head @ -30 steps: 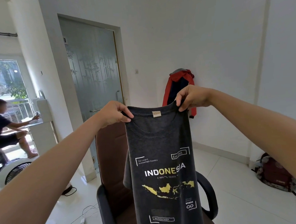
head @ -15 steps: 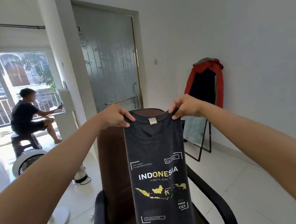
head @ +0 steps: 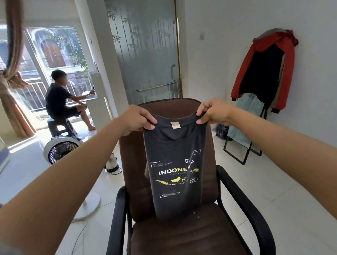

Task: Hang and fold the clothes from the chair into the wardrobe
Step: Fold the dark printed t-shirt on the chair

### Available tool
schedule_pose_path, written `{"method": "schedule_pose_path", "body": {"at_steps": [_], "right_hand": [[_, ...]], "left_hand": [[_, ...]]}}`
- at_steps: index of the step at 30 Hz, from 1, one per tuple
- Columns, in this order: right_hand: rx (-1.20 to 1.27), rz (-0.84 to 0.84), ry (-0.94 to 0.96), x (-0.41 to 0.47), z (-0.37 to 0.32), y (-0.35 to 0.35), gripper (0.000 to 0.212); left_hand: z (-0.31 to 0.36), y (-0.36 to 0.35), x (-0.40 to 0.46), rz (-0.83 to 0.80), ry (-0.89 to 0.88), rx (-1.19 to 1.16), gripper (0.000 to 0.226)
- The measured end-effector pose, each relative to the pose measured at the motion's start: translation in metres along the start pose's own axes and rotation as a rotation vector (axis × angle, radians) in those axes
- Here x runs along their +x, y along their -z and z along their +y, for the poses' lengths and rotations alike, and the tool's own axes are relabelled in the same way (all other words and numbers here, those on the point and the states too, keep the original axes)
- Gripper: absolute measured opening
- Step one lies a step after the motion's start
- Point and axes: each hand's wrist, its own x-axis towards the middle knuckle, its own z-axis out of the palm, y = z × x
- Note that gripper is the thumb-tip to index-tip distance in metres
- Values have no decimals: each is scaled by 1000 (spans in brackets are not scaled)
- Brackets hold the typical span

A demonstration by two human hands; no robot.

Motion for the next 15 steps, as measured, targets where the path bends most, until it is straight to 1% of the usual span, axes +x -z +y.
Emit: {"method": "schedule_pose_path", "body": {"at_steps": [3, 5, 9, 11, 15], "right_hand": [[-22, -57, -46, -21, 12, -2, 30], [-66, -85, -72, -37, 20, -5, 29], [-75, -140, -102, -79, 39, -21, 27], [-91, -173, -123, -104, 50, -33, 26], [-68, -283, -184, -161, 69, -65, 27]], "left_hand": [[-7, -12, -19, -37, -22, 11, 23], [-12, -21, -36, -72, -71, 9, 25], [-27, -39, -83, -153, -134, 4, 24], [-35, -48, -112, -202, -129, 8, 23], [-57, -66, -174, -324, -51, -22, 25]]}}
